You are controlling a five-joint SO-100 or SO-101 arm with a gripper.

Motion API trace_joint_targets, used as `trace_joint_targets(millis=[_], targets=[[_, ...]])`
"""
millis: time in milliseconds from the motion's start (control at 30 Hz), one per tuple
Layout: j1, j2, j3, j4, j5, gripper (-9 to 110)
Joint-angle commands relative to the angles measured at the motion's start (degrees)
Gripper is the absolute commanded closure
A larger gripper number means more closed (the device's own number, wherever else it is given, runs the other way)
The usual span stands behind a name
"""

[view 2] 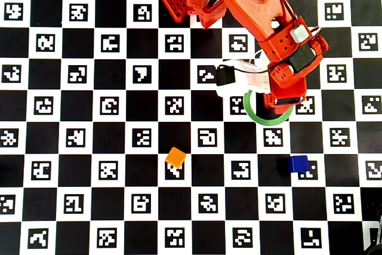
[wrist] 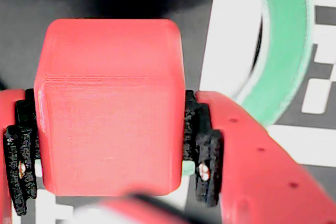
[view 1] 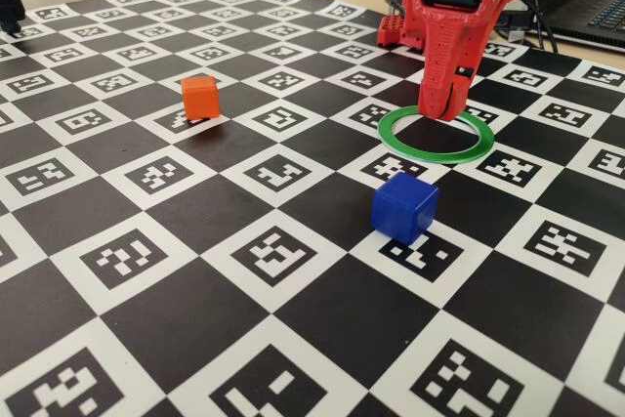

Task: Grab the red cube then put it in the green circle then put the blue cube on top and finally the orange cube on top

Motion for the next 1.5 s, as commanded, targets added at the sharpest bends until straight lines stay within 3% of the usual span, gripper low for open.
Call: trace_joint_targets(millis=[0,800,1133,1467], targets=[[-0.09,0.09,0.18,-1.76,-0.26,98],[0.44,-0.79,3.43,-4.75,-0.97,98],[-0.09,-0.44,4.39,-4.22,-0.62,78],[-0.09,0.79,3.08,-2.02,-0.79,74]])
